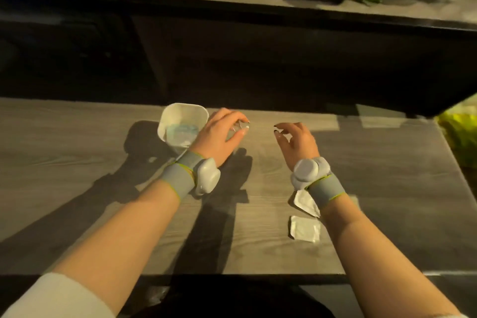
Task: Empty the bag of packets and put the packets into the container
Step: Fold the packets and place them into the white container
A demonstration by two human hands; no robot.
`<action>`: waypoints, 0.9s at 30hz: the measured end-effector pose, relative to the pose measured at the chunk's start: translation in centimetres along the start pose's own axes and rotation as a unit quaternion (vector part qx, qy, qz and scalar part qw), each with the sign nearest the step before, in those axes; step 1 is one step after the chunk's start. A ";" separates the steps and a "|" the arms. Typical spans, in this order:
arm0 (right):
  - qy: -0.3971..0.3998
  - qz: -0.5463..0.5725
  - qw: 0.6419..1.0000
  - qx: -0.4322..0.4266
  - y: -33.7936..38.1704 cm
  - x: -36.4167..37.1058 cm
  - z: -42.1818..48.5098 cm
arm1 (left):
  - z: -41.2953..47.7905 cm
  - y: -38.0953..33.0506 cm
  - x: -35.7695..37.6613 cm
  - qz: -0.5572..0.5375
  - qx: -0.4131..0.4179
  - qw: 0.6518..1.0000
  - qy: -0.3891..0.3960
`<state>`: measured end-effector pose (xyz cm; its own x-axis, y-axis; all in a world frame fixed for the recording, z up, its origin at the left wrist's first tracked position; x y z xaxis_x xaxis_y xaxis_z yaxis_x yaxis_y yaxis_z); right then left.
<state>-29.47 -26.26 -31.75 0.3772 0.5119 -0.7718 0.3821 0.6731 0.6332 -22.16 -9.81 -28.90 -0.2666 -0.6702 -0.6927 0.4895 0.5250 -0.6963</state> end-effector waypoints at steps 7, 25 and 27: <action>0.085 -0.085 0.986 0.120 -9.8 -4.2 -3.9 | -4.8 -1.9 11.4 0.018 -0.090 0.973 0.210; 0.149 -0.064 0.981 0.111 -17.1 -5.2 -8.4 | -10.6 -5.5 20.0 0.091 0.014 0.954 0.286; 0.122 -0.026 0.983 0.134 -17.6 -6.2 -8.1 | -10.3 -5.5 19.3 0.032 0.007 0.969 0.246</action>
<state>-45.37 -37.04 -38.58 0.1492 0.6152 -0.7741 0.6172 0.5537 0.5590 -38.50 -20.19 -40.37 -0.5965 -0.3031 -0.7432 0.5291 0.5478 -0.6481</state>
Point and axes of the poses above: each hand's wrist, its own z-axis towards the middle knuckle, its own x-axis out of the palm, y = z × x, the point moved 5 cm from there along z, towards the middle knuckle, and after that the axes turned 9 degrees about -y, right-handed, at the moved point
